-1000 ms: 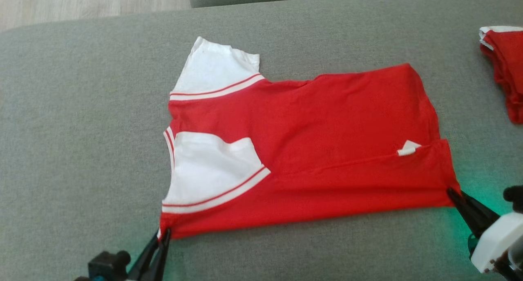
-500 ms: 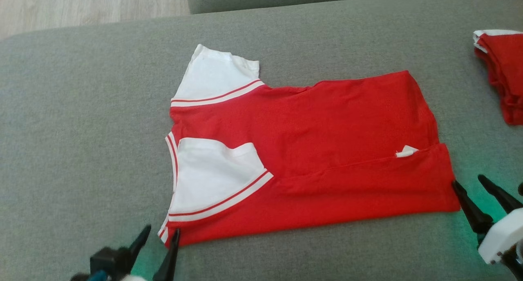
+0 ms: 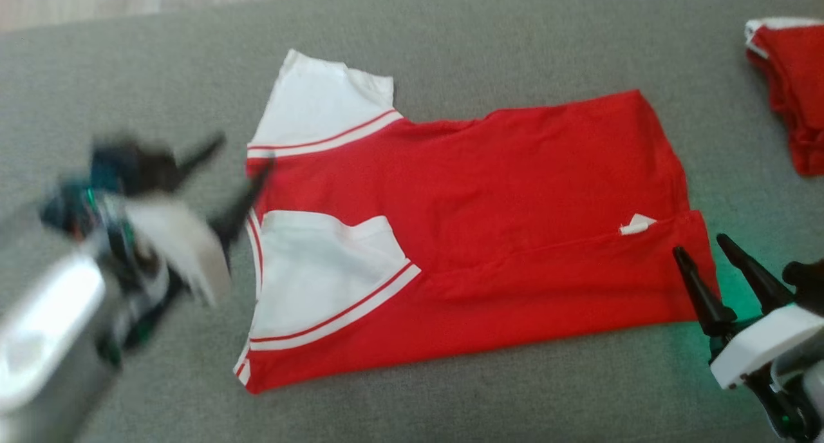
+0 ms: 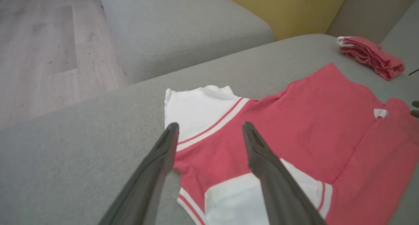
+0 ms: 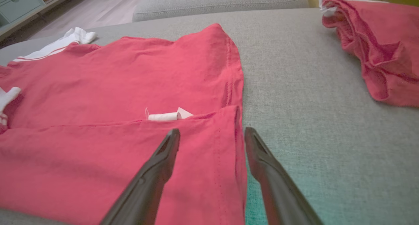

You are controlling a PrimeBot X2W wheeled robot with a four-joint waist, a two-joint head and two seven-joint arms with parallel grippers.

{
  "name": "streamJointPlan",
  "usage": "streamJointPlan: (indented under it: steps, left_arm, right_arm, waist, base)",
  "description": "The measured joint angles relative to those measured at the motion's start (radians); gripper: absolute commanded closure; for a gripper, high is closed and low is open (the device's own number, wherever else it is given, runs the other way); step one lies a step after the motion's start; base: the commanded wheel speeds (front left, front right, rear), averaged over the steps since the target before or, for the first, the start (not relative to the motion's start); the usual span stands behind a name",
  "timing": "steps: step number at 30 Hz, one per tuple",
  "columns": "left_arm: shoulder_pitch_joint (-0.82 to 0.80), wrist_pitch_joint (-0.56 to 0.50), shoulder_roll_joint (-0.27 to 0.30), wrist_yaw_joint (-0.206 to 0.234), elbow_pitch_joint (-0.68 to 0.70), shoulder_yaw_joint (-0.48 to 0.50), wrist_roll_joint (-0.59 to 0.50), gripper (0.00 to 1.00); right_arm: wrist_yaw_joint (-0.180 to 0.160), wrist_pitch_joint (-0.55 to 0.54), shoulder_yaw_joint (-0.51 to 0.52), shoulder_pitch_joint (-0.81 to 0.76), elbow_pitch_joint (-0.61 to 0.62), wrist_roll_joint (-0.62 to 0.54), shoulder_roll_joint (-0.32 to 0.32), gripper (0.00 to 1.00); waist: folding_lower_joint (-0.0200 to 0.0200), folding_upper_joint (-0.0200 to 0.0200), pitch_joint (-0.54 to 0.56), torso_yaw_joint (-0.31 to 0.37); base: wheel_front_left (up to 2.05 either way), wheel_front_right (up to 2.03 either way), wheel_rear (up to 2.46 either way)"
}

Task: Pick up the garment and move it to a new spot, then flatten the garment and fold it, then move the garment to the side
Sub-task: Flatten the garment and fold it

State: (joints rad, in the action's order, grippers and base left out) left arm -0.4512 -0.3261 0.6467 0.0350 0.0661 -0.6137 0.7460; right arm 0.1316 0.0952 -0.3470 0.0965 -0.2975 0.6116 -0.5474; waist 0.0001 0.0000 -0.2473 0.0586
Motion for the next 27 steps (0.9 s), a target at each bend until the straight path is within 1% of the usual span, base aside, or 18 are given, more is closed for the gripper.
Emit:
streamJointPlan:
  steps: [2,4,6,8,11,14,18,21,26,27]
  left_arm:
    - [-0.124,-0.082,-0.008,-0.032,-0.059,0.000,0.024,0.00]
    - [-0.240,-0.158,-0.025,-0.068,-0.123,-0.006,0.038,0.00]
    - [-0.345,-0.231,-0.048,-0.095,-0.188,-0.019,0.050,0.00]
    - [-0.432,-0.282,-0.067,-0.107,-0.258,-0.034,0.051,0.00]
    - [-0.525,-0.334,-0.078,-0.125,-0.360,-0.042,0.046,0.00]
    - [-0.586,-0.373,-0.079,-0.134,-0.454,-0.057,0.043,0.00]
    - [-0.623,-0.413,-0.072,-0.142,-0.544,-0.078,0.033,0.00]
    - [-0.642,-0.413,-0.057,-0.151,-0.584,-0.102,0.002,0.00]
    - [-0.658,-0.421,-0.048,-0.153,-0.627,-0.116,-0.001,0.00]
    - [-0.661,-0.422,-0.044,-0.159,-0.635,-0.125,-0.002,0.00]
  right_arm:
    - [0.000,-0.008,0.007,0.005,0.015,-0.014,0.005,0.00]
    - [0.000,-0.014,0.017,0.020,0.028,-0.025,0.009,0.00]
    - [0.000,-0.020,0.027,0.042,0.040,-0.035,0.015,0.00]
    - [0.000,-0.025,0.031,0.066,0.048,-0.047,0.025,0.00]
    - [0.000,-0.025,0.030,0.099,0.054,-0.057,0.046,0.00]
    - [0.000,-0.025,0.024,0.119,0.053,-0.059,0.064,0.00]
    - [0.000,-0.025,0.023,0.126,0.047,-0.058,0.084,0.00]
    - [0.000,-0.020,0.012,0.127,0.036,-0.057,0.088,0.00]
    - [0.000,-0.005,-0.002,0.145,0.021,-0.050,0.090,0.00]
    - [0.000,0.000,-0.003,0.151,0.020,-0.048,0.090,0.00]
  waist:
    - [0.0001,0.0000,-0.024,0.005]
    - [0.0001,0.0000,-0.048,0.013]
    - [0.0002,0.0000,-0.074,0.025]
    - [0.0002,0.0000,-0.099,0.039]
    - [0.0002,0.0000,-0.133,0.070]
    - [0.0002,0.0000,-0.164,0.106]
    - [0.0002,0.0000,-0.202,0.152]
    - [0.0001,0.0000,-0.227,0.180]
    - [-0.0001,0.0000,-0.250,0.207]
    - [-0.0001,0.0000,-0.255,0.211]
  base:
    - [0.00,0.00,0.00]
    - [0.00,0.00,0.00]
    - [0.00,0.00,0.00]
    - [0.00,0.00,0.00]
    - [0.00,0.00,0.00]
    - [0.00,0.00,0.00]
    - [0.00,0.00,0.00]
    - [0.00,0.00,0.00]
    - [0.00,0.00,0.00]
    - [0.00,0.00,0.00]
